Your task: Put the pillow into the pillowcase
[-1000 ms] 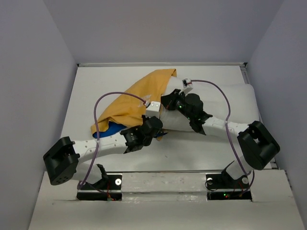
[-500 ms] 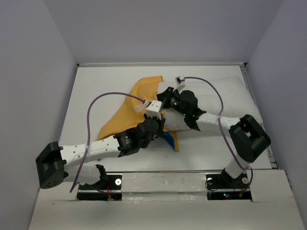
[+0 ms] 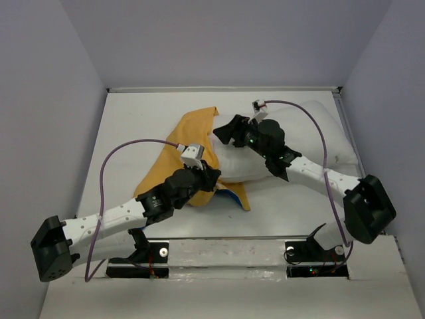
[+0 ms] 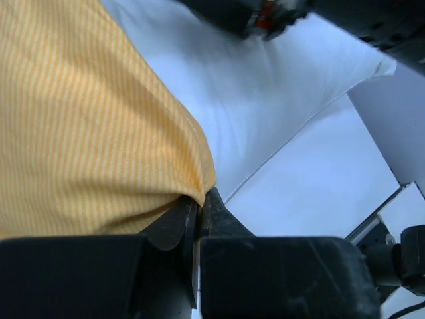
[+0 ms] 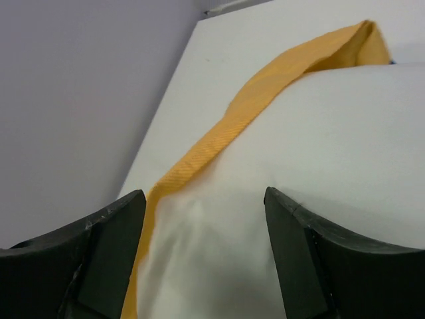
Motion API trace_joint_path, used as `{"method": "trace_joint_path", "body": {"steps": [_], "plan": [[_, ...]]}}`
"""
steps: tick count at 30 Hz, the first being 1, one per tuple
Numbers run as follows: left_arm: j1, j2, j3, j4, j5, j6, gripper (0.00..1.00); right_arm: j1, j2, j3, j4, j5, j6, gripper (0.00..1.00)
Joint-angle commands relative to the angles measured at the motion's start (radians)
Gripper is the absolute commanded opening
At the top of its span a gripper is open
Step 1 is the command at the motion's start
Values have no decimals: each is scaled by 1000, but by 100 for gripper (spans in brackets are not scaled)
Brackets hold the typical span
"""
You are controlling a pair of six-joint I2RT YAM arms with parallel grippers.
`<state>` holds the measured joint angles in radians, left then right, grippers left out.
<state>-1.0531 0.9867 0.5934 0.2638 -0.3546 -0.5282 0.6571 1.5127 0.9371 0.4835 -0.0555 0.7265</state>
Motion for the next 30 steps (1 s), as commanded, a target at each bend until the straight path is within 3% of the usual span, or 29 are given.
{"method": "trace_joint_path", "body": {"steps": [1, 4, 7, 10, 15, 17, 18, 19, 20, 26, 30], "plan": [[51, -83, -38, 84, 100, -58, 10, -36, -130, 31, -385, 105, -223, 80], [64, -105, -46, 66, 101, -52, 13, -36, -192, 14, -593, 65, -332, 81], [65, -105, -56, 66, 117, -53, 14, -36, -262, -26, -654, -55, -422, 83], [67, -95, -63, 72, 143, -61, 21, -36, -279, -47, -727, -107, -545, 93], [67, -86, -37, 51, 195, -64, 50, -22, -165, 0, -734, -257, -558, 93], [67, -89, -20, 34, 198, -65, 53, -1, -138, 3, -706, -306, -559, 73], [67, -94, -11, 11, 194, -65, 54, -1, -122, 0, -691, -317, -549, 46], [67, -94, -6, -1, 189, -61, 54, -1, -118, -9, -669, -339, -533, 28], [67, -89, -3, -27, 172, -61, 49, -1, -114, -30, -613, -349, -497, 0], [67, -43, 20, -70, 155, -53, 13, -1, -157, -159, -337, -328, -281, 0], [65, -11, 46, -78, 158, -53, 0, -1, -193, -211, -195, -329, -178, 0]]}}
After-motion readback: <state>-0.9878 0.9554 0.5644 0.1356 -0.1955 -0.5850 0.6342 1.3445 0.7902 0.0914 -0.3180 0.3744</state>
